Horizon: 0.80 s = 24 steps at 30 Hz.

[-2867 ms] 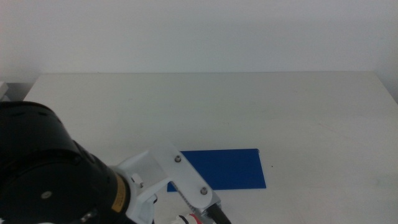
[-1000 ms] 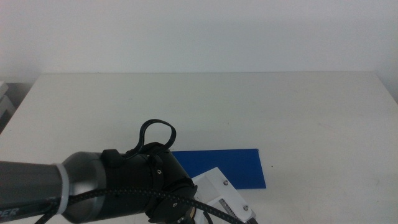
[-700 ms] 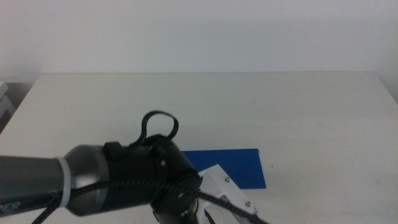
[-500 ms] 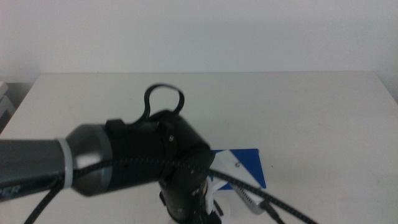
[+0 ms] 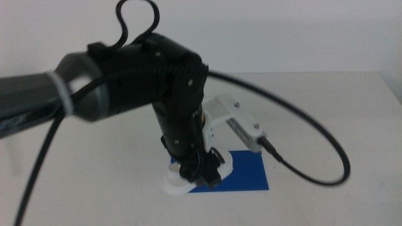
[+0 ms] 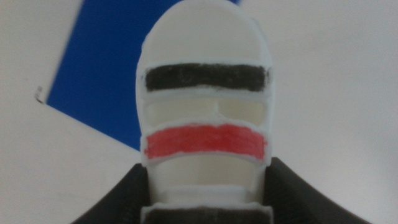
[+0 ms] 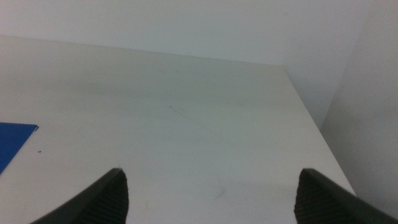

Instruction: Use one arm to grab the shoe from the table and place it on the mat.

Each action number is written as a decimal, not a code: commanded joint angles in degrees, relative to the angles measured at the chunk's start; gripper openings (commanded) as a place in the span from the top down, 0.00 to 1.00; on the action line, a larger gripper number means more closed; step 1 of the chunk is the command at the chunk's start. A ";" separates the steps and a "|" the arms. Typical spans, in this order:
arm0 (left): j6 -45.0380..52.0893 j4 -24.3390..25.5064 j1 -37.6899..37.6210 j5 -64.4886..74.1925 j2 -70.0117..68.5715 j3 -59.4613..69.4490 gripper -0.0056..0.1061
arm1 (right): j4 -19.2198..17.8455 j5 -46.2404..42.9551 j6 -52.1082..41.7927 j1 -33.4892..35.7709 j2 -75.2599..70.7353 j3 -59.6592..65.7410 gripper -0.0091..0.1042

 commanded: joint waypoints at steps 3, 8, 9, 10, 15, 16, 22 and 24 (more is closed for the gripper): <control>3.99 -3.17 2.20 2.39 3.29 -8.39 0.96 | -0.46 -4.16 -0.60 -0.10 0.15 0.29 0.23; 4.39 -4.60 2.14 4.35 10.44 -16.76 0.96 | -0.46 -4.16 -0.60 -0.10 0.15 0.29 0.23; 4.39 -5.06 2.14 4.93 11.72 -18.37 0.96 | -0.46 -4.16 -0.60 -0.10 0.15 0.29 0.23; 4.45 -5.75 2.14 5.57 12.91 -19.81 0.96 | -0.46 -4.16 -0.60 -0.10 0.15 0.29 0.23; 4.62 -7.74 2.09 6.85 16.06 -24.08 0.96 | -0.46 -4.16 -0.60 -0.10 0.15 0.29 0.23; 4.62 -7.91 2.09 6.54 16.15 -24.08 0.96 | -0.46 -4.16 -0.60 -0.10 0.15 0.29 0.23; -0.72 -7.95 2.09 6.40 16.20 -24.08 0.96 | -0.46 -4.16 -0.60 -0.10 0.15 0.29 0.23; -6.40 -7.44 2.09 6.39 16.20 -24.08 0.96 | -0.46 -4.16 -0.60 -0.10 0.15 0.29 0.23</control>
